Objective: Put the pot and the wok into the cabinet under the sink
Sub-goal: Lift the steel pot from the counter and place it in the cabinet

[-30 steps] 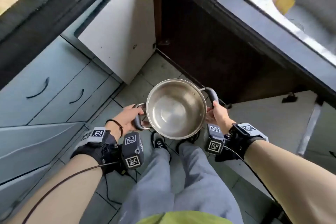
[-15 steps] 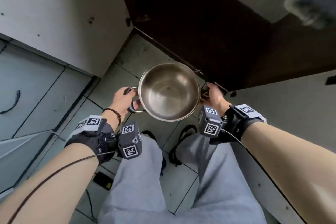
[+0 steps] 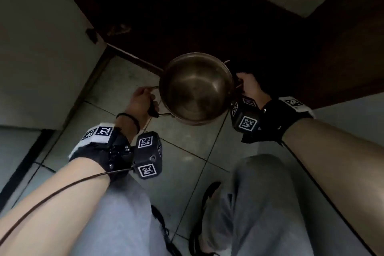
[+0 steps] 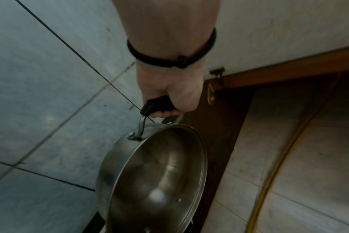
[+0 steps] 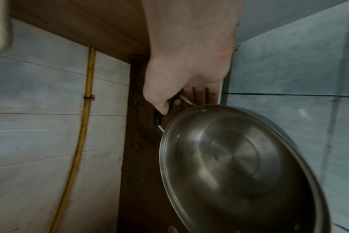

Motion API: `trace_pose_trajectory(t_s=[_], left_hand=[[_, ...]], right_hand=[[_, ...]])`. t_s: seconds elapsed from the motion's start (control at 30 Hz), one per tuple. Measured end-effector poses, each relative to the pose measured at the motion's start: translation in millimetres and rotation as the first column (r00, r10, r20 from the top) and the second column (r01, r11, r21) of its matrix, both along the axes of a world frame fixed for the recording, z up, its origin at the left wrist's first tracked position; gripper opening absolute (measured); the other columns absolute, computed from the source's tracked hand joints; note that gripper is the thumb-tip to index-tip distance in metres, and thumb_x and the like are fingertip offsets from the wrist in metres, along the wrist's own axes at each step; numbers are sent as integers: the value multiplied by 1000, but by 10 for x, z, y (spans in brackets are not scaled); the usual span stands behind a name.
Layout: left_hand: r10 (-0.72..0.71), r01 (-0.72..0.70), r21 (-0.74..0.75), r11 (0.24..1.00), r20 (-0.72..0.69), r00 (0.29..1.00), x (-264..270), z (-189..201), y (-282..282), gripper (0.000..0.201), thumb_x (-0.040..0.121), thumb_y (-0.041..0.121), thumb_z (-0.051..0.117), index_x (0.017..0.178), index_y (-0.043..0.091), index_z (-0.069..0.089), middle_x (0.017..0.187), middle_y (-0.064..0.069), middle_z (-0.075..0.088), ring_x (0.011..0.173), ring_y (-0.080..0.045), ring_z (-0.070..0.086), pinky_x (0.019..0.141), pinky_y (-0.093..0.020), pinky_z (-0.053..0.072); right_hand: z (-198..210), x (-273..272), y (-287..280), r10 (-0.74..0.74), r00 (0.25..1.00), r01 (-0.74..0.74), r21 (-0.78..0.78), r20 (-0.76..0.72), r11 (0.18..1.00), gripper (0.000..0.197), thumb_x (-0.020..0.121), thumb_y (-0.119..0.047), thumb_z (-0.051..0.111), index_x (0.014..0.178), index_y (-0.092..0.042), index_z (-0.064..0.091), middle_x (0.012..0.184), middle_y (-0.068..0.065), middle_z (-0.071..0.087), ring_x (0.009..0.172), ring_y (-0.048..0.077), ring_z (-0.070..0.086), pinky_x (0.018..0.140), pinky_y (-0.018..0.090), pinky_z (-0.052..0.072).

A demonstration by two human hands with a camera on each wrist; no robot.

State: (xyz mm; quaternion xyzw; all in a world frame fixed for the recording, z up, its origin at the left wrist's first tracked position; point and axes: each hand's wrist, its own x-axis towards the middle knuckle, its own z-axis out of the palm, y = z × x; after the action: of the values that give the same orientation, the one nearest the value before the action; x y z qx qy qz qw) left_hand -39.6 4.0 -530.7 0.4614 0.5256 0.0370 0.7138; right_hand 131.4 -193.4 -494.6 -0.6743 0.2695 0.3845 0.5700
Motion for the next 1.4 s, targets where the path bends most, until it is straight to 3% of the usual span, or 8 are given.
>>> trace_pose_trajectory(t_s=[0.2,0.47,0.6,0.83,0.93,1.07,1.27,1.4], left_hand=[[-16,33,-117,993,136,991,617,-722,77,31,105,17,22,82,16,43,66,-3,37,52,-15,32,49,-26,34],[-97,149,-147,978,315,944,1147,-1018,191,35,102,15,19,76,11,44,66,-3,40,44,-14,42,45,-25,40],[-94,164,-199,966,320,943,1248,-933,82,39,102,18,17,74,12,44,65,-3,41,51,-16,40,53,-28,41],[-196,270,-239,933,294,935,1367,-841,-303,22,102,9,33,93,9,54,93,-8,58,87,-22,60,83,-39,52],[-270,355,-244,902,322,908,1511,-896,-463,20,99,7,43,114,8,57,131,-17,58,120,-30,58,97,-52,49],[-309,397,-240,886,334,891,1680,-864,-765,29,100,6,42,126,11,53,129,-9,56,121,-28,55,81,-43,57],[-412,492,-197,848,336,847,1830,-837,-1184,49,98,2,43,144,18,41,143,-9,49,123,-30,55,90,-40,52],[-602,632,-66,772,243,760,1938,-802,-1296,57,95,18,55,148,29,35,144,-3,50,117,-25,58,73,-33,59]], right_hand=[[-653,552,-19,40,992,-34,-54,123,998,38,84,-26,54,118,-9,55,101,12,62,88,27,61,62,29,48],[-959,927,-81,0,981,6,-34,196,999,21,83,-30,54,86,-10,60,82,10,60,71,25,60,61,30,49],[-931,941,-122,58,974,-39,-92,218,995,42,81,-33,56,115,-9,62,87,9,64,79,25,63,65,31,50],[-798,706,-370,140,971,-99,-203,196,974,29,92,-17,51,118,-3,56,88,13,60,64,20,54,31,15,40],[-870,674,-530,39,986,-17,-136,161,991,45,94,-21,50,136,-6,45,97,10,58,74,20,54,60,31,53],[-965,579,-670,-72,994,76,-38,83,996,63,92,-43,54,146,-18,32,141,14,43,120,30,50,105,44,43],[-979,454,-804,45,998,-48,109,36,993,36,96,-43,43,117,-15,54,117,10,65,123,26,54,106,41,39],[-992,500,-829,-9,991,-4,98,134,995,11,99,-18,44,101,-16,54,101,4,63,114,25,61,92,36,48]])
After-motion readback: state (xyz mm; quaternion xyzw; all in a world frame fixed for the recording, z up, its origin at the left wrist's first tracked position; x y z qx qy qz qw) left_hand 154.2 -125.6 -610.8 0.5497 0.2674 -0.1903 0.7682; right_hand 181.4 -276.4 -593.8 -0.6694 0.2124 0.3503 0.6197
